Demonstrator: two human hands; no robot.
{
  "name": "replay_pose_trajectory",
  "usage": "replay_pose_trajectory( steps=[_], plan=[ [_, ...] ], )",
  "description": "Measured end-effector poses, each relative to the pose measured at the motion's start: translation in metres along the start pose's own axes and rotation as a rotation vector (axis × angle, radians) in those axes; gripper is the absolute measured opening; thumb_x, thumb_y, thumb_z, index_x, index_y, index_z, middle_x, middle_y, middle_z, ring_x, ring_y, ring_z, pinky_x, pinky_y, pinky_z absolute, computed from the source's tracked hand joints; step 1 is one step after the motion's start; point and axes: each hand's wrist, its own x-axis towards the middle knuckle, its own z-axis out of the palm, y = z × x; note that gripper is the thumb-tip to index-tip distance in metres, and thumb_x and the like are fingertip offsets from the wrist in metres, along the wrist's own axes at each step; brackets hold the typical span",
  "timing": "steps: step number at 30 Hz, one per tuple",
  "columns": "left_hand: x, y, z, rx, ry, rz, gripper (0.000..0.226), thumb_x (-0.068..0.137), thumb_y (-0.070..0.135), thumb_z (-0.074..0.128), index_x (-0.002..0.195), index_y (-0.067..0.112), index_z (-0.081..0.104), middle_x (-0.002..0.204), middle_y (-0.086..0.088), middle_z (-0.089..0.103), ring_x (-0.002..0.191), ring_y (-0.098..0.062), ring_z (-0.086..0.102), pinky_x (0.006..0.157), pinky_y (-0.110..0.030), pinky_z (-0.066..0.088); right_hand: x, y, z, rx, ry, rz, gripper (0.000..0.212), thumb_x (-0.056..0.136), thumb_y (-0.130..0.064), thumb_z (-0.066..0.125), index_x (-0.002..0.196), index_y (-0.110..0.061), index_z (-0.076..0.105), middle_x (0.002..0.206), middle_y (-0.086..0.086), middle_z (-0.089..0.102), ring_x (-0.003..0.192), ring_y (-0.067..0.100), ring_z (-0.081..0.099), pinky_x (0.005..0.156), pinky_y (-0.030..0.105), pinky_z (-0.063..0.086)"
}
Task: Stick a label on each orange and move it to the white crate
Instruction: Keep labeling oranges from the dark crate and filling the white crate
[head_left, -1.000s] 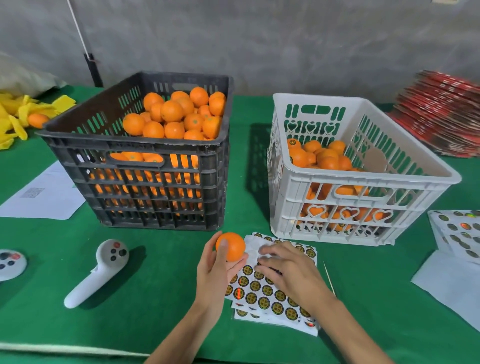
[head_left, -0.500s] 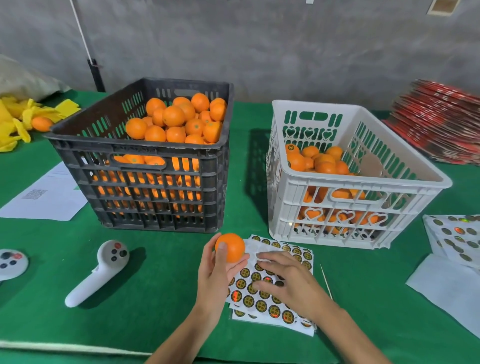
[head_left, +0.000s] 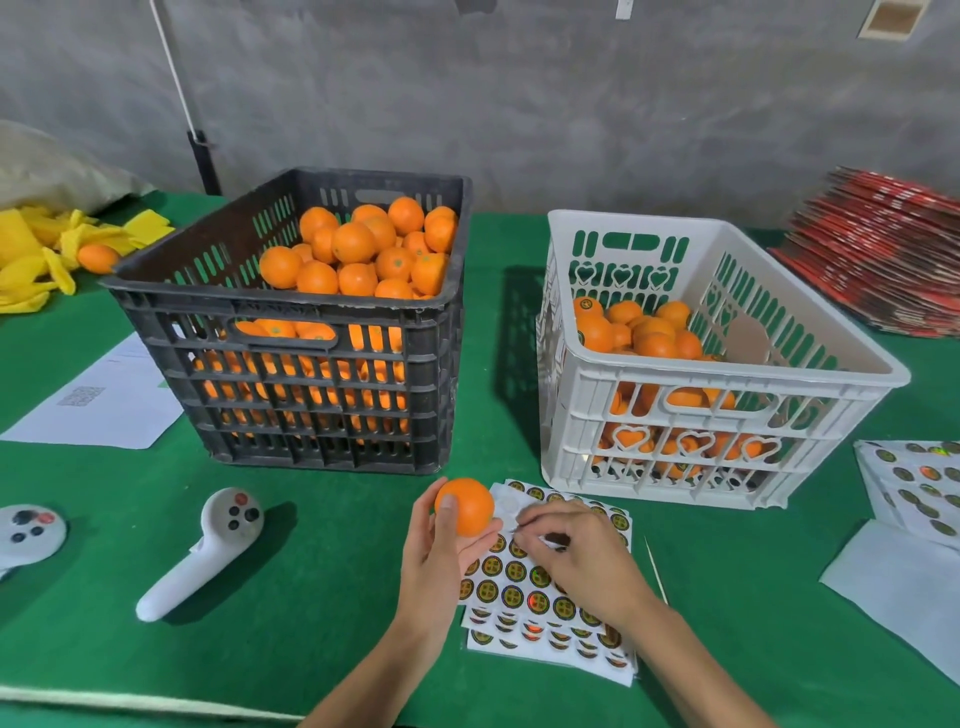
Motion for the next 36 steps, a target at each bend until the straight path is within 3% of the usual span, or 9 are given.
replay_pose_trajectory(
  steps=[5, 10, 13, 18, 21, 25, 28, 32, 36],
  plan=[
    [0.001, -0.003, -0.001, 0.046, -0.009, 0.018, 0.044, 0.099, 0.049, 0.053, 0.14, 0.035, 0.053, 0.14, -0.014, 0.062, 0.102, -0.035, 0.077, 0.106, -0.046, 0.05, 0.01, -0.008, -0.009, 0.206, -0.125, 0.23, 0.011, 0.089, -0.026, 0.078, 0.078, -0.028, 0.083, 0.094, -0.016, 0.075, 0.092, 0.004, 0.068, 0.086, 0.02, 0.051],
    [0.001, -0.002, -0.002, 0.065, -0.02, 0.03, 0.042, 0.1, 0.048, 0.054, 0.14, 0.038, 0.054, 0.141, -0.009, 0.06, 0.099, -0.036, 0.077, 0.111, -0.051, 0.047, 0.028, -0.018, -0.019, 0.165, -0.285, 0.397, 0.012, 0.085, -0.027, 0.076, 0.075, -0.029, 0.083, 0.083, -0.025, 0.075, 0.082, -0.014, 0.065, 0.064, -0.002, 0.038],
    [0.0, -0.003, -0.002, 0.075, -0.032, 0.039, 0.045, 0.098, 0.05, 0.056, 0.141, 0.037, 0.055, 0.142, -0.007, 0.058, 0.098, -0.036, 0.077, 0.111, -0.054, 0.045, 0.038, -0.023, -0.025, 0.116, -0.358, 0.471, 0.018, 0.079, -0.029, 0.076, 0.061, -0.033, 0.078, 0.075, -0.029, 0.069, 0.083, -0.007, 0.062, 0.072, 0.014, 0.041],
    [0.0, -0.003, -0.002, 0.076, -0.029, 0.048, 0.04, 0.099, 0.049, 0.056, 0.138, 0.039, 0.058, 0.141, -0.008, 0.058, 0.097, -0.036, 0.077, 0.109, -0.055, 0.048, 0.049, -0.034, -0.029, 0.011, -0.42, 0.496, 0.018, 0.076, -0.036, 0.074, 0.064, -0.024, 0.068, 0.111, -0.003, 0.07, 0.1, 0.015, 0.064, 0.084, 0.028, 0.048],
    [0.0, -0.004, -0.002, 0.084, -0.029, 0.046, 0.038, 0.098, 0.051, 0.056, 0.135, 0.043, 0.059, 0.139, -0.008, 0.06, 0.097, -0.034, 0.078, 0.107, -0.052, 0.05, 0.047, -0.034, -0.025, -0.008, -0.407, 0.507, 0.031, 0.073, -0.045, 0.075, 0.061, -0.019, 0.064, 0.075, -0.003, 0.066, 0.077, 0.014, 0.062, 0.08, 0.029, 0.051],
    [0.0, -0.004, -0.003, 0.092, -0.035, 0.033, 0.041, 0.096, 0.054, 0.056, 0.135, 0.046, 0.058, 0.139, -0.006, 0.06, 0.097, -0.033, 0.078, 0.109, -0.052, 0.047, 0.041, -0.03, -0.018, 0.022, -0.283, 0.524, 0.04, 0.079, -0.052, 0.072, 0.073, -0.013, 0.073, 0.104, 0.002, 0.076, 0.088, 0.016, 0.07, 0.082, 0.029, 0.053],
    [0.001, -0.003, -0.003, 0.086, -0.029, 0.015, 0.041, 0.096, 0.053, 0.056, 0.136, 0.046, 0.057, 0.14, -0.005, 0.06, 0.096, -0.033, 0.078, 0.11, -0.051, 0.046, 0.032, -0.025, -0.013, 0.033, -0.098, 0.484, 0.038, 0.087, -0.047, 0.068, 0.064, -0.017, 0.068, 0.063, -0.011, 0.069, 0.066, 0.006, 0.063, 0.067, 0.026, 0.048],
    [0.002, -0.002, -0.003, 0.07, -0.02, -0.001, 0.044, 0.095, 0.054, 0.057, 0.138, 0.044, 0.056, 0.14, -0.004, 0.057, 0.096, -0.033, 0.078, 0.107, -0.048, 0.049, 0.011, -0.022, -0.003, -0.006, -0.084, 0.253, 0.024, 0.094, -0.037, 0.065, 0.074, -0.027, 0.072, 0.088, -0.019, 0.073, 0.087, -0.001, 0.067, 0.09, 0.034, 0.054],
    [0.002, -0.002, -0.002, 0.065, -0.011, 0.005, 0.041, 0.098, 0.051, 0.055, 0.137, 0.044, 0.057, 0.14, -0.008, 0.058, 0.097, -0.032, 0.078, 0.109, -0.052, 0.048, 0.004, -0.027, -0.008, -0.019, -0.11, 0.224, 0.033, 0.082, -0.062, 0.073, 0.074, -0.031, 0.07, 0.082, -0.015, 0.072, 0.076, 0.004, 0.066, 0.079, 0.032, 0.055]
  ],
)
